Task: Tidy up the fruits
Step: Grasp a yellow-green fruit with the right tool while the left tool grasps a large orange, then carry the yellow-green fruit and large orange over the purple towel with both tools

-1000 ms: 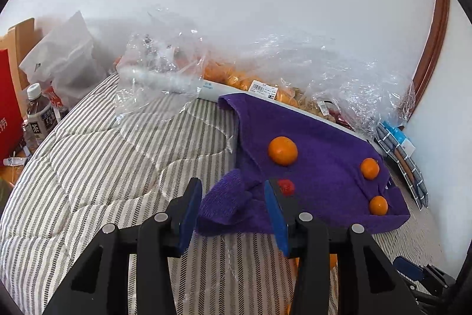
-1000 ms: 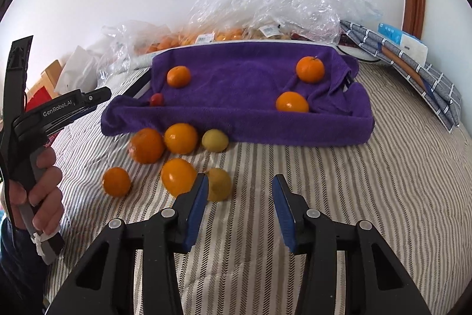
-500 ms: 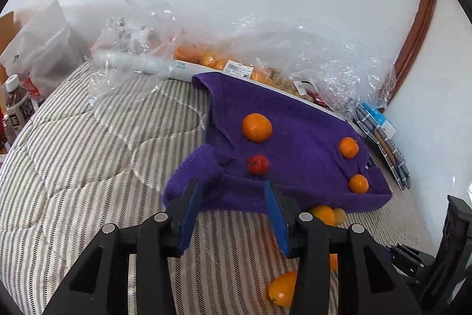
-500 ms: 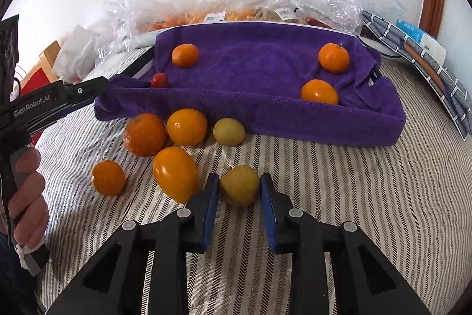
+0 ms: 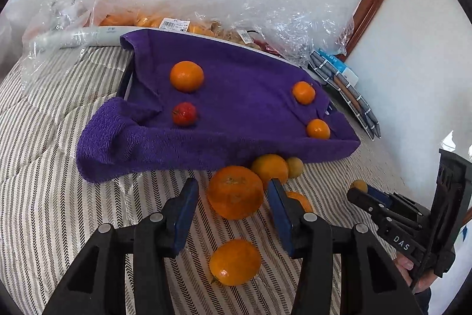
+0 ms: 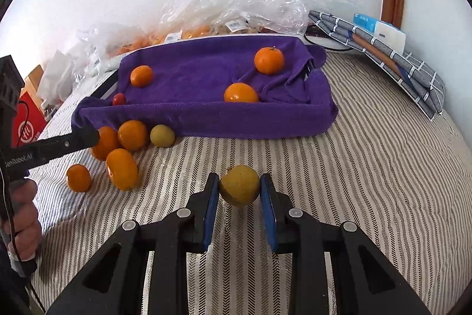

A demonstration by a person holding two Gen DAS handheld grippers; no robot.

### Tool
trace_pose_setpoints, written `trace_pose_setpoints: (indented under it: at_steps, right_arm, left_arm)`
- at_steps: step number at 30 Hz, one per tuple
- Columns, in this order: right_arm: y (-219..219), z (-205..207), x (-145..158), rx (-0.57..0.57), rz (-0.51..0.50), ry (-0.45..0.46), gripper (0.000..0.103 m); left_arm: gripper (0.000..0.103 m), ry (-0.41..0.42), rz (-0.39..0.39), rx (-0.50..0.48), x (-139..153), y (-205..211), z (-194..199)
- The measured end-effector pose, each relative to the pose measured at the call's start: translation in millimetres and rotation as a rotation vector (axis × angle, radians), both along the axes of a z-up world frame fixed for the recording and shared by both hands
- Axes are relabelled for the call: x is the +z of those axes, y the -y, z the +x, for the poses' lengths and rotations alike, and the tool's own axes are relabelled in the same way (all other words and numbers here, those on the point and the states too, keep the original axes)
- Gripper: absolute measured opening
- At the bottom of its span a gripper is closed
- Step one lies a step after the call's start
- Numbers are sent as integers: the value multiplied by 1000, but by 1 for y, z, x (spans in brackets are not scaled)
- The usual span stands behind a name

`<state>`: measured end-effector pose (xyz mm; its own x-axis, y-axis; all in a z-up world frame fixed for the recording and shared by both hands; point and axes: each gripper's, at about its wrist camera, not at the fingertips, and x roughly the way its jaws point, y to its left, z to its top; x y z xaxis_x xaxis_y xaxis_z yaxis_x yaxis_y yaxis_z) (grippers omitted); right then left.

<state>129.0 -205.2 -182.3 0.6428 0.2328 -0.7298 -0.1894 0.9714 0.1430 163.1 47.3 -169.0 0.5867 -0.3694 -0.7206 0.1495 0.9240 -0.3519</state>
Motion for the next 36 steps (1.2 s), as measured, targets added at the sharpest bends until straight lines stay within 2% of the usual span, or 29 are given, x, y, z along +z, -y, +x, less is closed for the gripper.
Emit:
trace_pose_setpoints:
  at_steps: [5,8,11,14,30,36]
  right_arm:
    - [0,-2,-1,5,18,-2,28]
    - [2,-3,-1,-10,17,3,28]
    - [7,-4,-1,-33,32,8,28]
    - [9,-3,-1,-41,43,5,28]
    - [11,-7,1,-18,76,26,28]
    - [14,-9,3,-19,99,39,28]
  left_arm:
    - [46,-38,22,-15,-6,7,6]
    - [46,-31,52,-1,-7,11,8]
    - [41,-25,85,-21,-7,16,8]
    - [40,-12,101,-39,-6,20,5]
    - [40,129,16,70,24,-5,-8]
    - [40,158,27,97,28,-8,-11]
